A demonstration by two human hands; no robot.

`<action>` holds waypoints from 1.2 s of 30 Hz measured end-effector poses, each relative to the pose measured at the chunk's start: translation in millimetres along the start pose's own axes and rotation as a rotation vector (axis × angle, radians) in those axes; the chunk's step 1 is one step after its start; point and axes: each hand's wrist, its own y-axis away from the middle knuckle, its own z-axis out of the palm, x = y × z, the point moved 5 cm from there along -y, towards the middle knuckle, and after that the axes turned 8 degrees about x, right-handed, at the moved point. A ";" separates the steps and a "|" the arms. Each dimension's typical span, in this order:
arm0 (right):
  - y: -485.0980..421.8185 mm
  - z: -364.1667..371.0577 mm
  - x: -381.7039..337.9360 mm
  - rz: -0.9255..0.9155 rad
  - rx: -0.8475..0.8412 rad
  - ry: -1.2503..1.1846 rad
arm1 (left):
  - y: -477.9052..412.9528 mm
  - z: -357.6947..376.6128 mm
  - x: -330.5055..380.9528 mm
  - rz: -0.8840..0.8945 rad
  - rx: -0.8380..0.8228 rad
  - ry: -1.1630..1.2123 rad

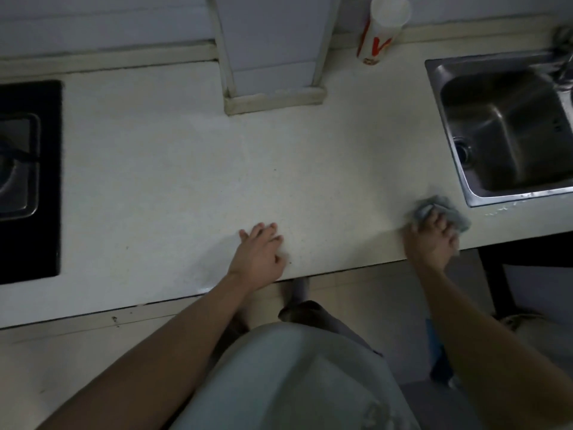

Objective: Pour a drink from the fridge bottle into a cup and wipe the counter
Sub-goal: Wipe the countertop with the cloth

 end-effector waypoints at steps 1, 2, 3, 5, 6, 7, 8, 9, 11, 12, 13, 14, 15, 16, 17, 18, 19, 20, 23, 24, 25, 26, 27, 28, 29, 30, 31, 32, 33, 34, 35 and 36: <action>12.8 1.5 -16.3 0.029 0.014 -0.029 | 0.1 1.1 -0.2 0.005 -0.006 -0.005; 26.8 4.5 -35.0 0.028 0.019 -0.052 | 0.0 1.8 -0.9 0.008 -0.008 -0.005; 41.7 8.7 -56.4 -0.007 0.012 -0.072 | 0.0 2.4 -1.9 0.008 -0.010 -0.002; 70.8 18.1 -106.1 -0.159 -0.033 -0.088 | 0.6 3.9 -4.0 0.011 -0.010 0.004; 84.6 22.5 -132.8 -0.259 -0.057 -0.080 | 1.2 3.6 -4.1 0.017 -0.006 0.004; 97.9 25.7 -158.7 -0.358 -0.079 -0.071 | 1.4 2.7 -3.2 0.027 -0.001 -0.005; 110.2 28.9 -182.9 -0.451 -0.102 -0.063 | 1.5 0.8 -1.7 0.038 0.011 -0.019; 120.5 30.4 -203.7 -0.538 -0.130 -0.061 | 1.8 -1.2 -0.5 0.043 0.024 -0.029; 130.9 28.5 -227.4 -0.705 -0.170 -0.074 | 2.2 -4.1 0.9 0.032 0.030 -0.020; 131.2 25.2 -227.7 -0.787 -0.176 -0.081 | 2.0 -4.5 0.4 0.027 0.024 -0.008; 127.9 22.3 -221.9 -0.871 -0.159 -0.079 | 1.3 -4.3 -0.9 0.030 0.018 -0.003; 121.7 19.6 -211.5 -0.943 -0.115 -0.071 | 0.1 -4.3 -2.0 0.036 0.012 -0.002; 111.5 19.5 -195.2 -0.972 -0.071 -0.062 | -0.8 -3.2 -3.2 0.039 0.003 0.003; 98.4 19.4 -176.3 -0.959 -0.029 -0.063 | -1.2 -2.3 -4.2 0.033 -0.005 0.023; 84.0 18.4 -155.6 -0.898 -0.015 -0.059 | -1.2 -1.3 -5.5 0.021 -0.013 0.053; 69.8 18.0 -133.6 -0.818 -0.002 -0.050 | -0.8 -0.1 -5.9 0.010 -0.021 0.083; 58.9 17.4 -112.4 -0.739 0.008 -0.045 | 0.0 1.2 -6.0 0.001 -0.025 0.102; 52.0 16.9 -94.0 -0.674 0.028 -0.049 | 0.8 2.3 -6.4 -0.004 -0.024 0.110; 60.4 17.9 -63.4 -0.557 0.060 -0.056 | 0.2 5.0 -8.3 0.003 -0.015 0.121; 72.6 19.2 -62.0 -0.561 0.060 -0.047 | 0.5 5.3 -8.9 0.000 -0.010 0.125; 87.4 21.4 -63.3 -0.595 0.052 -0.041 | 1.0 5.6 -8.8 -0.003 -0.005 0.133; 103.9 22.6 -66.8 -0.660 0.041 -0.045 | 1.7 5.4 -8.1 -0.007 -0.004 0.144; 119.0 24.3 -71.3 -0.742 0.030 -0.065 | 2.6 4.7 -7.4 -0.010 -0.003 0.156; 131.0 25.9 -76.4 -0.829 0.029 -0.090 | 3.0 4.2 -6.5 -0.013 0.001 0.165; 139.2 27.4 -82.7 -0.908 0.030 -0.110 | 3.3 3.5 -6.1 -0.014 0.006 0.172; 143.8 29.0 -90.0 -0.971 0.021 -0.115 | 4.0 2.5 -6.0 -0.014 0.010 0.177; 144.7 31.8 -97.9 -1.022 0.005 -0.106 | 4.2 1.5 -6.1 -0.014 0.014 0.180; 141.8 32.7 -107.6 -1.069 0.001 -0.087 | 3.9 1.3 -6.9 -0.015 0.019 0.179; 135.4 32.5 -118.8 -1.110 0.007 -0.065 | 3.1 1.3 -7.8 -0.014 0.023 0.180; 126.0 30.7 -130.8 -1.141 0.013 -0.041 | 2.6 1.1 -8.5 -0.013 0.032 0.187; 114.1 27.3 -143.2 -1.161 0.021 -0.025 | 1.9 1.5 -9.0 -0.013 0.049 0.201; 100.2 23.0 -155.4 -1.174 0.031 -0.017 | 1.2 2.2 -9.9 -0.013 0.068 0.222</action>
